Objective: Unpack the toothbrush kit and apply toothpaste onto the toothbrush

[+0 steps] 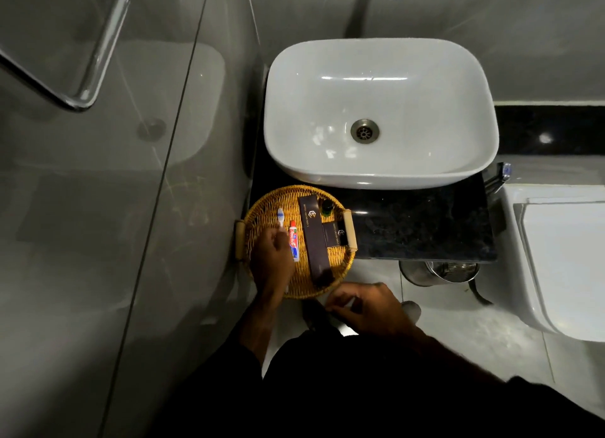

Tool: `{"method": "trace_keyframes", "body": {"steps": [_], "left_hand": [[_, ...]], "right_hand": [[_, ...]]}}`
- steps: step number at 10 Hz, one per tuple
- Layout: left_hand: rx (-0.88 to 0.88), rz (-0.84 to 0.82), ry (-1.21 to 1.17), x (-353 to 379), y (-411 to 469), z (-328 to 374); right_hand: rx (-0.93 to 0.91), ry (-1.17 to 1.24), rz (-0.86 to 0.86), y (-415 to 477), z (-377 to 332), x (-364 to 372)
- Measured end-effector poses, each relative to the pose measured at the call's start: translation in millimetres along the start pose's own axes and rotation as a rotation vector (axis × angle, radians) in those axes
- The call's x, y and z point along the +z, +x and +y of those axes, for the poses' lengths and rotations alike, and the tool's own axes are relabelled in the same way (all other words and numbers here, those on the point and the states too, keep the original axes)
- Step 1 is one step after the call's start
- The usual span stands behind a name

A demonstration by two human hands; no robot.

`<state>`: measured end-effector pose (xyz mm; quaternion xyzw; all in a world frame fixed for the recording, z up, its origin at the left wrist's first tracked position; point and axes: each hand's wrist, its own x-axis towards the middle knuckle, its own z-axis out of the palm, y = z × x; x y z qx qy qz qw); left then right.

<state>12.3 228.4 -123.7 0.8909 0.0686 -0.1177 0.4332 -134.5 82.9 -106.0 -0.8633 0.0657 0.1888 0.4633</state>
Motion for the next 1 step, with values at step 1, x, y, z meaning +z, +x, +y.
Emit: {"method": "trace_keyframes", "body": {"steps": [1], "left_hand": [[0.078,-0.057,0.015,6.1,-22.2,-5.1]], "right_hand": [[0.051,0.089,0.076,-12.8,5.6,-13.2]]}}
